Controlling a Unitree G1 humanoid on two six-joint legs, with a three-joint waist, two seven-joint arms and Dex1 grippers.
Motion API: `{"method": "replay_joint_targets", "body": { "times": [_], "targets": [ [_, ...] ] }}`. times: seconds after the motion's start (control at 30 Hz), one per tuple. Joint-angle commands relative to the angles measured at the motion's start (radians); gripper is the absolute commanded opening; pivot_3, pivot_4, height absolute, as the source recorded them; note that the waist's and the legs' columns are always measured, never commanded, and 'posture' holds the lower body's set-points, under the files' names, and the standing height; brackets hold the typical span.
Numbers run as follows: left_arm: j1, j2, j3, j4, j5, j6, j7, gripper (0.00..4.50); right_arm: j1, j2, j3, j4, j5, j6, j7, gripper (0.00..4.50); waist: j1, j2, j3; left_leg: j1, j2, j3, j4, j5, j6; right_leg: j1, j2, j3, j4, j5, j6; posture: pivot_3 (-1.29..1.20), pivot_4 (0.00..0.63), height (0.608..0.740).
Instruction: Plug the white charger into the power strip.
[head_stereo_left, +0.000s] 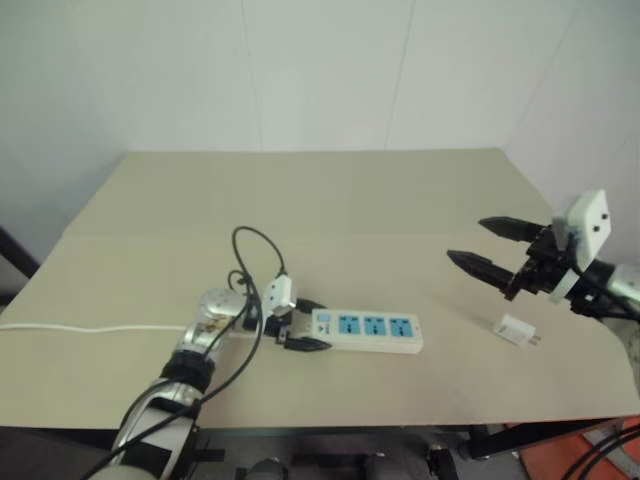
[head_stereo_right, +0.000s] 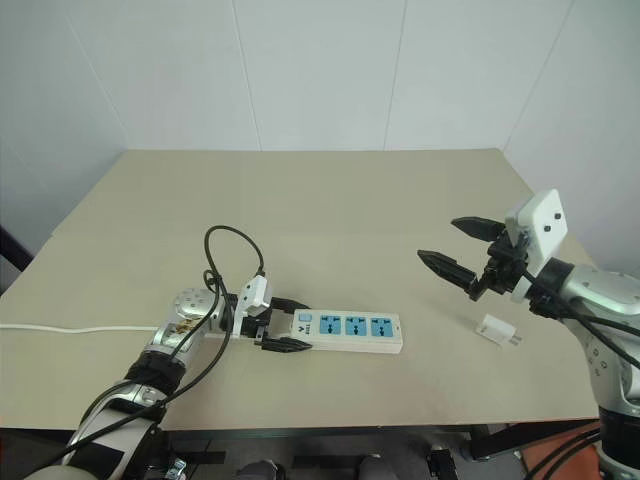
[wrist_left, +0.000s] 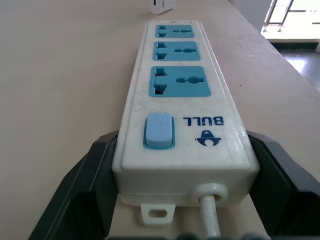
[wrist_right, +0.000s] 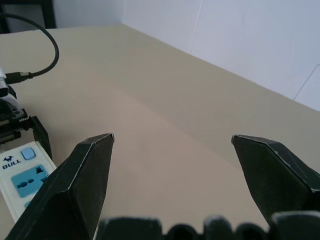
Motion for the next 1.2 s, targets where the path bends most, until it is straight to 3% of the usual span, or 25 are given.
{"method": "replay_joint_targets", "body": {
  "times": [0.03, 0.27, 0.47, 0.63, 0.97, 1.2],
  "targets": [
    [-0.014, -0.021, -0.014, 0.013, 0.032, -0.075, 0.050, 3.27, -0.006, -0.028, -0.037, -0.014, 0.017, 0.010, 0.004, 4.46, 0.000, 0.000, 0.000, 0.000, 0.000, 0.000, 0.000, 0.000, 0.000, 0.000, 0.000, 0.000, 0.000, 0.000, 0.000, 0.00, 0.150, 0.740],
    [0.014, -0.043, -0.032, -0.007, 0.049, -0.049, 0.117, 3.27, -0.042, -0.117, 0.006, 0.024, -0.051, 0.112, -0.065, 4.46, 0.000, 0.000, 0.000, 0.000, 0.000, 0.000, 0.001, 0.000, 0.000, 0.000, 0.000, 0.000, 0.000, -0.001, 0.001, 0.00, 0.150, 0.740],
    [0.043, -0.053, -0.039, -0.045, 0.035, 0.002, 0.128, 3.27, -0.246, -0.269, 0.131, 0.134, -0.020, 0.393, -0.040, 4.46, -0.001, 0.000, 0.000, 0.001, 0.000, 0.000, 0.001, 0.000, 0.000, 0.000, 0.000, 0.001, 0.001, -0.001, 0.001, 0.00, 0.150, 0.740],
    [0.030, -0.055, -0.050, -0.026, 0.026, 0.040, 0.087, 3.27, -0.429, -0.337, 0.325, 0.245, -0.063, 0.509, 0.062, 4.46, 0.001, 0.000, 0.000, 0.000, 0.000, 0.001, 0.001, 0.000, 0.000, 0.000, 0.000, 0.001, -0.001, -0.001, 0.001, 0.00, 0.150, 0.740],
    [0.011, -0.053, -0.070, 0.007, 0.050, 0.037, 0.077, 3.27, -0.476, -0.473, 0.703, 0.387, -0.333, 0.265, 0.483, 4.46, 0.000, 0.001, 0.000, -0.001, 0.000, 0.001, 0.002, 0.000, 0.000, -0.001, 0.000, 0.000, -0.001, -0.004, 0.007, 0.00, 0.150, 0.740],
    [0.021, -0.049, -0.070, -0.006, 0.051, 0.046, 0.085, 3.27, -0.535, -0.393, 0.836, 0.555, -0.540, 0.102, 0.614, 4.46, 0.000, 0.001, 0.000, -0.001, 0.000, 0.001, 0.003, 0.000, 0.000, -0.001, 0.000, 0.000, 0.000, -0.004, 0.007, 0.00, 0.150, 0.740]
  ]
}}
